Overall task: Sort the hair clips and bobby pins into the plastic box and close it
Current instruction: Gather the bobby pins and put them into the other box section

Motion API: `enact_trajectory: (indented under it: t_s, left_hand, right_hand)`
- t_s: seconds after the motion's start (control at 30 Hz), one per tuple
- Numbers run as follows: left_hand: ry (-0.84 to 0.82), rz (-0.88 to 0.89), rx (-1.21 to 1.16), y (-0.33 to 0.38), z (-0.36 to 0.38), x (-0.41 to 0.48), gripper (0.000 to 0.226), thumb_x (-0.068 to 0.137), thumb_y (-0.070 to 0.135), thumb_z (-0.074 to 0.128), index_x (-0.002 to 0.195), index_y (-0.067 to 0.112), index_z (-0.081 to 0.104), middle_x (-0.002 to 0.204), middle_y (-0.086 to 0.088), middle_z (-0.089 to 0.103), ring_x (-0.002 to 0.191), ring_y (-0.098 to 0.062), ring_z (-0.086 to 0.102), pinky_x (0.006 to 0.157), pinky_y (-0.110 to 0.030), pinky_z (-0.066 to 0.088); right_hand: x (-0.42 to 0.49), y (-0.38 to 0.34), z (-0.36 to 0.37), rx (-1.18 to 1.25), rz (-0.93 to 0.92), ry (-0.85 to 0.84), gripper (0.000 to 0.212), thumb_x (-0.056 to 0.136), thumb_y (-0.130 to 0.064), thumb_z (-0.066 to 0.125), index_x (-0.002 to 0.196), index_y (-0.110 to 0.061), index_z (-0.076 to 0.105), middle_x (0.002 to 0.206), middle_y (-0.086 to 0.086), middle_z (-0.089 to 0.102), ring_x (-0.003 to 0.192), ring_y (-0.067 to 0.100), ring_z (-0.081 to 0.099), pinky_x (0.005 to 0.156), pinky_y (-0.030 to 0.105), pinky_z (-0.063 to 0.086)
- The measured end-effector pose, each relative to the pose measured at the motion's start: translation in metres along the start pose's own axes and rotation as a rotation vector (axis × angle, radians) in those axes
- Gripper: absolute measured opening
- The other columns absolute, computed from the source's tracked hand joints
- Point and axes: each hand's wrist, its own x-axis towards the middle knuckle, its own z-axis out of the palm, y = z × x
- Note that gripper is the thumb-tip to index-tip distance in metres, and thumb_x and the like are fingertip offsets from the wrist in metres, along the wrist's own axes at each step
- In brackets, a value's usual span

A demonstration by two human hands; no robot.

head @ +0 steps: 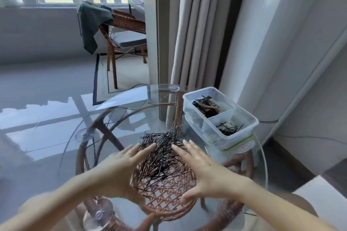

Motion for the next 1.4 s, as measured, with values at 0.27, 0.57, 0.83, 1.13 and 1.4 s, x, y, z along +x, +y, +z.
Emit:
enact_trajectory:
  t_s: [0.27,0.57,0.83,1.13,1.4]
  left_hand:
    - [0.402,-0.103,-0.128,0.01,0.01,0.026,0.101,0.059,0.052,0.076,0.141,0.023,0.026,0.136,-0.001,0.047,0.124,-0.019,0.041,0.104,-0.031,0.035]
    - [0.428,-0.178,-0.152,0.015,-0.008,0.028,0.02,0.074,0.029,0.071,0.087,0.014,0.068,0.079,0.0,0.066,0.069,-0.015,0.053,0.057,-0.022,0.038]
    - [0.433,-0.218,-0.242,0.006,-0.026,0.015,0.018,0.071,0.024,0.076,0.081,0.01,0.073,0.073,-0.001,0.069,0.067,-0.018,0.064,0.063,-0.029,0.054]
    - [0.49,-0.212,-0.289,-0.003,-0.054,0.005,0.012,0.067,0.027,0.079,0.072,0.016,0.075,0.047,0.017,0.053,0.044,0.004,0.049,0.037,-0.006,0.032]
    - [0.516,-0.188,-0.297,0.001,-0.078,0.01,0.022,0.064,0.031,0.079,0.049,0.028,0.064,0.034,0.015,0.055,0.036,0.011,0.05,0.033,-0.004,0.031]
  right_hand:
    - [0.042,-0.014,0.015,-0.035,0.056,0.345,0.088,0.072,-0.056,0.064,0.142,-0.016,0.028,0.148,0.003,0.036,0.137,0.016,0.025,0.116,0.031,0.016]
    - [0.051,-0.019,0.002,-0.051,-0.073,0.378,0.035,0.086,-0.02,0.061,0.119,-0.008,0.059,0.116,0.008,0.065,0.11,0.021,0.053,0.099,0.026,0.035]
    - [0.042,-0.026,-0.022,-0.016,-0.185,0.416,0.023,0.079,-0.014,0.07,0.1,-0.005,0.071,0.095,0.011,0.074,0.09,0.018,0.065,0.086,0.019,0.045]
    - [0.035,-0.026,-0.068,0.495,-0.07,0.419,0.016,0.069,-0.006,0.078,0.083,-0.011,0.075,0.073,-0.009,0.072,0.066,-0.002,0.066,0.064,0.007,0.048]
    - [0.019,0.0,-0.127,0.637,-0.061,0.501,0.015,0.065,-0.006,0.077,0.075,-0.017,0.075,0.068,-0.004,0.075,0.065,0.009,0.068,0.066,0.017,0.056]
